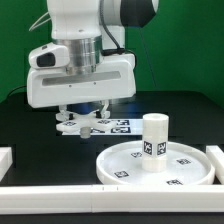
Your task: Assemble round table
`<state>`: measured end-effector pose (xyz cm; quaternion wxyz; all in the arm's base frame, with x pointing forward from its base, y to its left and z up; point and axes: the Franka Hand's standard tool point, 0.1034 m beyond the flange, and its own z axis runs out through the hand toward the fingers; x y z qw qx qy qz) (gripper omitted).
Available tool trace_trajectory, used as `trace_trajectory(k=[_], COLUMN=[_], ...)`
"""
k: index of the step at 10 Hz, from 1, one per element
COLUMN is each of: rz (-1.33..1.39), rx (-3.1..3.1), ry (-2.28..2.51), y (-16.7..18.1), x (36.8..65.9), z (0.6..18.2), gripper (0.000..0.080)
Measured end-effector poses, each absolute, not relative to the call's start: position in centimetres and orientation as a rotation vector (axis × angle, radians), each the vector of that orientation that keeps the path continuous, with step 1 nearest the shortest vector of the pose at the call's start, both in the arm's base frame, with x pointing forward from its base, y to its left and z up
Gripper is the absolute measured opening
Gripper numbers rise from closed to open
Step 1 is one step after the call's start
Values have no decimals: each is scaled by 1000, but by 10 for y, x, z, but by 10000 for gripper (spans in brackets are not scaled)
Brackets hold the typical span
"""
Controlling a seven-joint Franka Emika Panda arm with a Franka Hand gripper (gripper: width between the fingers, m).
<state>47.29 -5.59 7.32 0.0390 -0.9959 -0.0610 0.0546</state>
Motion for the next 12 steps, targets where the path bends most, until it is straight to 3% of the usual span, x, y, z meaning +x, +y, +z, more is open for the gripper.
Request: trace_trajectory(k=[2, 4, 8, 10, 12], rz=[169, 208, 205, 188, 175], rx=[-3033, -3052, -3049, -3037, -3039], ry=[-128, -23, -76, -155, -143], y=[-27, 7, -1, 16, 32], x=[492, 505, 503, 531, 545], z=[106, 124, 118, 141, 143], gripper=[446, 446, 446, 446, 446])
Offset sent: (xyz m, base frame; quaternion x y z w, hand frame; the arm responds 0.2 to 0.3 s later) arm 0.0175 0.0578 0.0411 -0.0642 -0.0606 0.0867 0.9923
